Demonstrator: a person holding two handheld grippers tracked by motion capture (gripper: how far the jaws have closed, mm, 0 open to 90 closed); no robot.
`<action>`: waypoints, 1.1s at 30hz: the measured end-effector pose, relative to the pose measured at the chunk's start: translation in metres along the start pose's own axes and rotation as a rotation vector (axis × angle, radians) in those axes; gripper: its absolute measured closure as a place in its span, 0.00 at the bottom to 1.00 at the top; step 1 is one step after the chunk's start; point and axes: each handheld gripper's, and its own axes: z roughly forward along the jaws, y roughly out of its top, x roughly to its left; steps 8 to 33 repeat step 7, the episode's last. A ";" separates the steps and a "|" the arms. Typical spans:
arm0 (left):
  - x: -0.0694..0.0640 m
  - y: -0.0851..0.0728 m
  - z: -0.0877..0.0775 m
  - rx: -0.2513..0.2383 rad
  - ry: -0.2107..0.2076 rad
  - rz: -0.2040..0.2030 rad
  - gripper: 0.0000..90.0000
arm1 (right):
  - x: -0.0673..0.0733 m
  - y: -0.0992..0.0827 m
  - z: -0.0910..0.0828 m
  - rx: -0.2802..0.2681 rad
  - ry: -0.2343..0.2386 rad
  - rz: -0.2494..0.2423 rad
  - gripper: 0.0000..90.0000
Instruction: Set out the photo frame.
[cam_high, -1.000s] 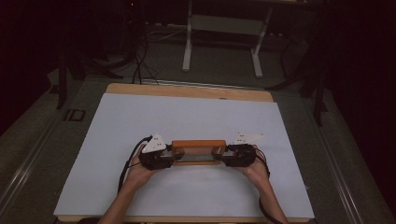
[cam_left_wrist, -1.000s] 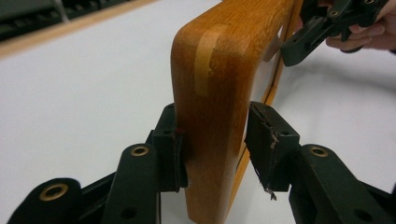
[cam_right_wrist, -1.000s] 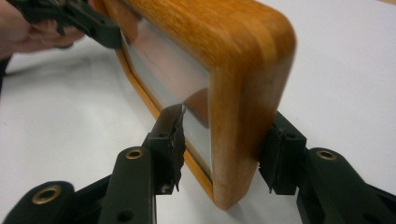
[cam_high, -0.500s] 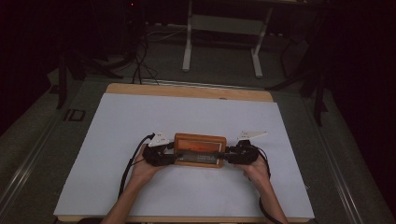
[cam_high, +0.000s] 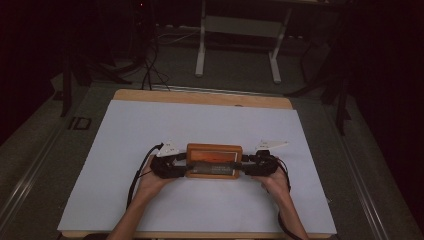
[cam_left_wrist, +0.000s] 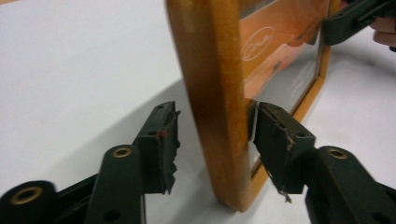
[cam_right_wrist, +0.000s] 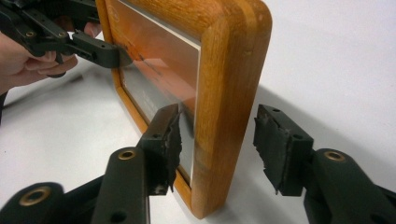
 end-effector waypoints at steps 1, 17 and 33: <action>0.001 0.000 -0.002 -0.003 0.001 -0.005 0.52 | 0.000 0.000 -0.001 -0.001 0.002 -0.001 0.52; 0.001 0.002 -0.022 -0.016 0.001 0.003 0.40 | 0.002 0.002 -0.014 -0.011 0.004 -0.025 0.42; 0.001 0.002 -0.022 -0.016 0.001 0.003 0.40 | 0.002 0.002 -0.014 -0.011 0.004 -0.025 0.42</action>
